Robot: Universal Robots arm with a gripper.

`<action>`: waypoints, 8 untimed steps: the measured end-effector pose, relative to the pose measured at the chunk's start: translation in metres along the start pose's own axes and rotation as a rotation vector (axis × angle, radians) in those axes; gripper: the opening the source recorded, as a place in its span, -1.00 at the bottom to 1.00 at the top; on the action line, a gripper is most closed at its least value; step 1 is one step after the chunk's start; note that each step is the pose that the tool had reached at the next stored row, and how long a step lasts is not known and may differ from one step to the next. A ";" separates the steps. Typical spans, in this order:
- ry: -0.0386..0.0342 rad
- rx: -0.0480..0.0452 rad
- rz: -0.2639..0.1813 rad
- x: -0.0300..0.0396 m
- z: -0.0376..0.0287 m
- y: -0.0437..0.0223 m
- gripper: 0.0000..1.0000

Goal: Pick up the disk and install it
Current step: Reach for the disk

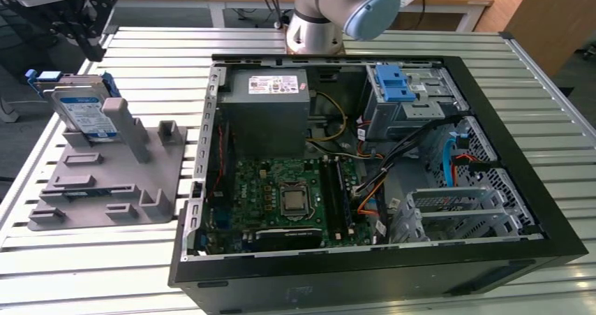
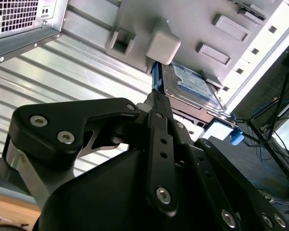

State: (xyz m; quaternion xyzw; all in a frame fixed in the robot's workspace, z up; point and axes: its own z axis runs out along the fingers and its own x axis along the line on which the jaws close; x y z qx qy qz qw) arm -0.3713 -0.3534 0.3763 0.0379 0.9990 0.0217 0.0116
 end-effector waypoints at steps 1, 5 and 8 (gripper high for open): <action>0.0001 0.0000 0.000 0.0013 0.0001 0.0001 -0.79; 0.0001 0.0000 0.000 0.0063 0.0007 0.0008 -0.79; 0.0000 0.0000 0.000 0.0124 0.0012 0.0033 -0.79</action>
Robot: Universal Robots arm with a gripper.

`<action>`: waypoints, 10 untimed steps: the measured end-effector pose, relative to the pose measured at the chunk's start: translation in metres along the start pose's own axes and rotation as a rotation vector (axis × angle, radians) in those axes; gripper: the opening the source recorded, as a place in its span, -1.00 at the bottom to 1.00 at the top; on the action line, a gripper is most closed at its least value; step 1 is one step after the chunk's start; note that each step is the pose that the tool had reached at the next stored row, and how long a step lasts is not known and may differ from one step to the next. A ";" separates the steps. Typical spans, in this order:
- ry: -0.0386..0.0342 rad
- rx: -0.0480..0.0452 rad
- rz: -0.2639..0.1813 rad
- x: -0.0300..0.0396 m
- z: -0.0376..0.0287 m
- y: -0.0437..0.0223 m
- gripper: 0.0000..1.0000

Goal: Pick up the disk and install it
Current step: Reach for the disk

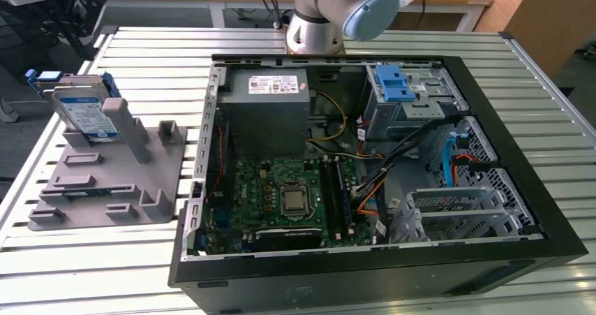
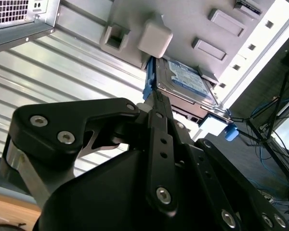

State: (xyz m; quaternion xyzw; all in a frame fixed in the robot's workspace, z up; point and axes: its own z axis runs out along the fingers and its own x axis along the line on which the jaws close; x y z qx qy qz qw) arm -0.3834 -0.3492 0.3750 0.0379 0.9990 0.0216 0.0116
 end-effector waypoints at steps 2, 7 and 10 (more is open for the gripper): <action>0.0002 0.0000 0.000 0.0058 0.0004 0.0034 -0.79; 0.0001 -0.0001 0.000 0.0193 0.0007 0.0030 -0.79; 0.0001 0.0000 0.000 0.0275 0.0007 0.0024 -0.79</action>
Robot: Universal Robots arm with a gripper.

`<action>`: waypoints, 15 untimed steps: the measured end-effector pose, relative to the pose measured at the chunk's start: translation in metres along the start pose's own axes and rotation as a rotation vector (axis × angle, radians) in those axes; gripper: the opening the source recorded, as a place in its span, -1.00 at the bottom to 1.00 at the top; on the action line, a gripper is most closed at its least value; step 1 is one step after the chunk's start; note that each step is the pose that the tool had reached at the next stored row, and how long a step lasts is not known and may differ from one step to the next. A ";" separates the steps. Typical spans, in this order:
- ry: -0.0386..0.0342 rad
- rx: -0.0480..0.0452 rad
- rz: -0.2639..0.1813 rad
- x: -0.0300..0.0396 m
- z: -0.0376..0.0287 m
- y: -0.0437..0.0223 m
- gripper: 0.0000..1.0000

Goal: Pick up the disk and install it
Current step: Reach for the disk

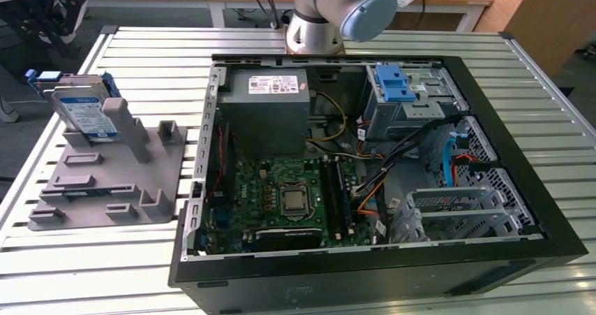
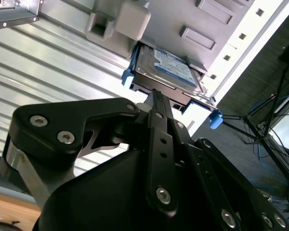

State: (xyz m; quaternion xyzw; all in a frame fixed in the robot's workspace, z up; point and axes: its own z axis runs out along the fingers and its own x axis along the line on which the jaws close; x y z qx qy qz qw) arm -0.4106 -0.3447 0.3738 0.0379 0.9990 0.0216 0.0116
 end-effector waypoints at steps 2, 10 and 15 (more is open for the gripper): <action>-0.0001 -0.0001 0.000 0.0007 0.0000 0.0000 -0.79; 0.0000 0.0000 0.000 0.0020 0.0000 -0.0001 -0.79; 0.0001 0.0000 0.000 0.0105 -0.0003 -0.0011 -0.79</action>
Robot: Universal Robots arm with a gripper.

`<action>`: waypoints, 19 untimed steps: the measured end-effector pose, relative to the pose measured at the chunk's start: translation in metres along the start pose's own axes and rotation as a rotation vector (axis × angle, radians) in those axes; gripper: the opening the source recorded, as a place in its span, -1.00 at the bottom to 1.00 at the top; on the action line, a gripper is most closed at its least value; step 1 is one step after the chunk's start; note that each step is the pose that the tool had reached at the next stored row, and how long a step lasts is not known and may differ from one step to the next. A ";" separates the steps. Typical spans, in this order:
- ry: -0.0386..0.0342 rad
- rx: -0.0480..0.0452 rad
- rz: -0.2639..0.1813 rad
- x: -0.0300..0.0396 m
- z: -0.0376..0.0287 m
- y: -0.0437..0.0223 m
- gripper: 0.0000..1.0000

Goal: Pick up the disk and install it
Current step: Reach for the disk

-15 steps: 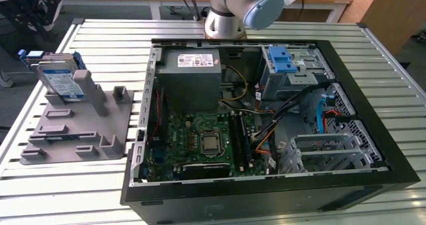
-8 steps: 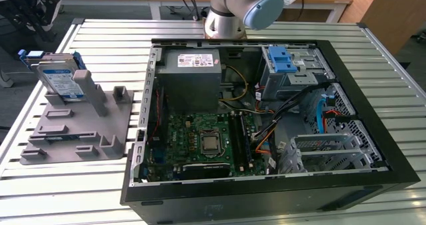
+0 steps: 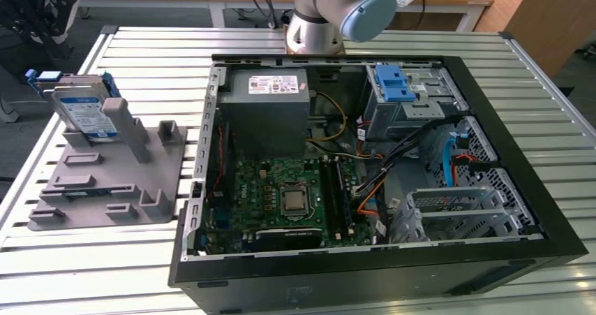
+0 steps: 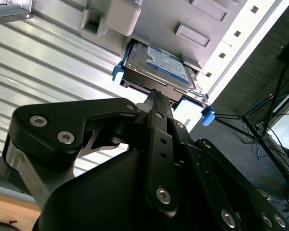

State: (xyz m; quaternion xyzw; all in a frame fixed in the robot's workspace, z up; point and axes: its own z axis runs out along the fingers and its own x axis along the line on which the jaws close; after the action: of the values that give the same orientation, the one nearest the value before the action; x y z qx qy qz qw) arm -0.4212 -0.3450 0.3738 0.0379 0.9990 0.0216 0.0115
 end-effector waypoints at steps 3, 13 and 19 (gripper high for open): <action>-0.0001 0.0000 0.000 0.0064 -0.0001 -0.0005 -0.79; -0.0001 -0.0001 0.000 0.0095 -0.0001 -0.0008 -0.79; -0.0001 0.0000 0.000 0.0116 -0.0001 -0.0009 -0.79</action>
State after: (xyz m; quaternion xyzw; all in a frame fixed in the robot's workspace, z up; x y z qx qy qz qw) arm -0.4328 -0.3451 0.3737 0.0379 0.9990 0.0216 0.0116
